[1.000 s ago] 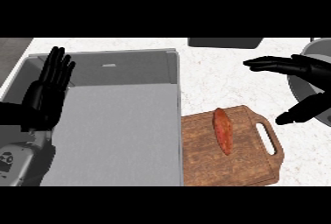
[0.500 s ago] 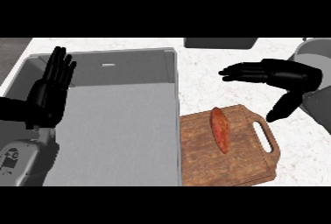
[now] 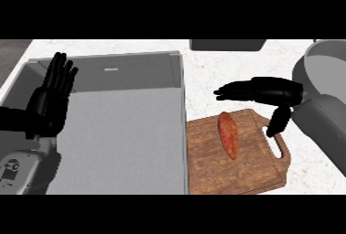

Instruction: Pick the sweet potato from the cutting board and place it in the pot

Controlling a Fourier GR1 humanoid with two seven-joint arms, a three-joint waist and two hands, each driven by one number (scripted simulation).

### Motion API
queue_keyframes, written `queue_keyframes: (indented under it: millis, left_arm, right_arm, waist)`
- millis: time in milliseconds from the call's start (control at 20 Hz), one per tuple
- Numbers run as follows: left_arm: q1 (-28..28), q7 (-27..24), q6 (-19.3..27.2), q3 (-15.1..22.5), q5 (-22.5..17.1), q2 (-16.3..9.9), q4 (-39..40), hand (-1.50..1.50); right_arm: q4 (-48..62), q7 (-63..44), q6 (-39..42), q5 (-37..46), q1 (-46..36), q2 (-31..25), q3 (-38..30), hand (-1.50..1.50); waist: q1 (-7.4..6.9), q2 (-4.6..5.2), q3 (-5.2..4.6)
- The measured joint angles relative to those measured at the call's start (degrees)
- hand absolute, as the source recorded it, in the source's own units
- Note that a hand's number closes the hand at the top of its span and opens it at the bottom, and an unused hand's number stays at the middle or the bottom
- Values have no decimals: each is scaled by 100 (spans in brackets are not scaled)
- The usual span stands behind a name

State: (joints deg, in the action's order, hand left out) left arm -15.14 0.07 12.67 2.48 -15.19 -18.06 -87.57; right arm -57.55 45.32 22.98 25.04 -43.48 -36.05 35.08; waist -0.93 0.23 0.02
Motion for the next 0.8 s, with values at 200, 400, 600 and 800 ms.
queue_keyframes:
  millis: [200, 400, 600, 800]
  left_arm:
    - [-70, -41, -60, -88, 31, 33, 119, 0]
    - [-87, -30, -80, -177, 73, 58, 150, 0]
    - [-50, 102, -73, -171, 148, 137, -18, 0]
    - [-97, 105, -139, -249, 232, 195, 65, 0]
  right_arm:
    - [101, 169, -164, 196, 96, 109, 66, -150]
    - [-59, 288, -301, 257, 316, 183, 39, -150]
    - [-128, 168, -343, 467, 413, 454, -18, -150]
    - [-150, 19, -342, 832, 490, 582, -174, -150]
  waist:
    - [33, -8, 2]
    - [63, -18, 1]
    - [64, -22, 0]
    - [71, -22, -1]
